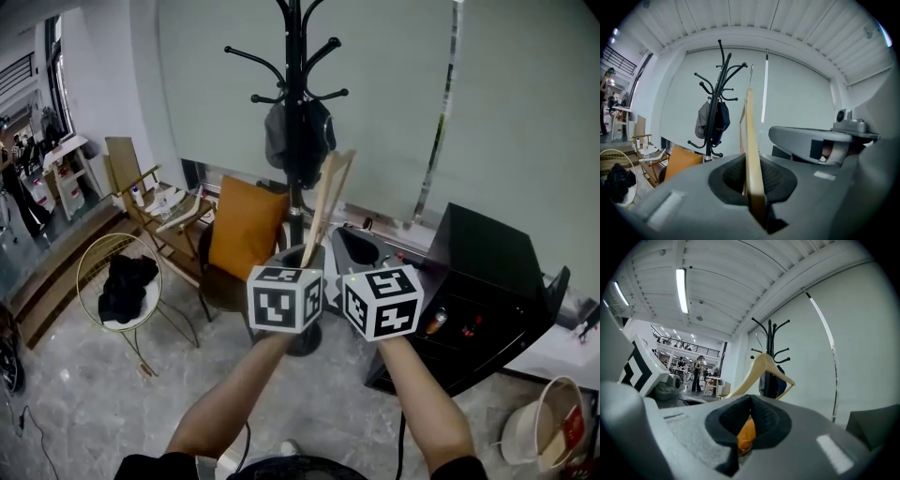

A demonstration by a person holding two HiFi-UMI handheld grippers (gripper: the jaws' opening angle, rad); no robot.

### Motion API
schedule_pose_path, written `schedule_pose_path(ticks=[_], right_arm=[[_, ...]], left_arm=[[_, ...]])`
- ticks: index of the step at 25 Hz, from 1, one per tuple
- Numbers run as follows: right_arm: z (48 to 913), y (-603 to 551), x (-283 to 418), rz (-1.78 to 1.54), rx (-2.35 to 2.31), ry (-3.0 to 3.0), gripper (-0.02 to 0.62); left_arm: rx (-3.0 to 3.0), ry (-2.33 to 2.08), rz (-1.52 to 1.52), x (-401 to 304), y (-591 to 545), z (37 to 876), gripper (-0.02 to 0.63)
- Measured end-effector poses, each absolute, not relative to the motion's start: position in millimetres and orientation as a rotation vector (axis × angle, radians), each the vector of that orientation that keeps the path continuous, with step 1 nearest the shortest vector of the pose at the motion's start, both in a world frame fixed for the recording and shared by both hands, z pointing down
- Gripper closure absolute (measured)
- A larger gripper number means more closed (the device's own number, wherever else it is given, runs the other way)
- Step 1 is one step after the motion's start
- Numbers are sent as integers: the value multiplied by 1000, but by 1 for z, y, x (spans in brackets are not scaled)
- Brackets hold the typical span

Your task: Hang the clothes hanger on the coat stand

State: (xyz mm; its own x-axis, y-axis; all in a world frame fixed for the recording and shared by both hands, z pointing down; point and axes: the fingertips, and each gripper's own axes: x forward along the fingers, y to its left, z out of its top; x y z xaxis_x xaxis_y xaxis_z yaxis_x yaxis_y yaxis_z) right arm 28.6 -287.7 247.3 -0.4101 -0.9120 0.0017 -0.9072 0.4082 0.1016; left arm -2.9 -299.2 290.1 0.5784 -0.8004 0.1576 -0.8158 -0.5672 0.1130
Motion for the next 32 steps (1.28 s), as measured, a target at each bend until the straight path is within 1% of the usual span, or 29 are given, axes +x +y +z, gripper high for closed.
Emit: schedule_pose_path(ticks=[13,32], right_arm=[[251,-340,15,-146,1788,-2511,595],[257,-440,52,-130,1745,-2565,595]], left_arm=[[2690,-1261,129,-17,-359,293,578],[2668,-1305,131,19,-460,292,578]])
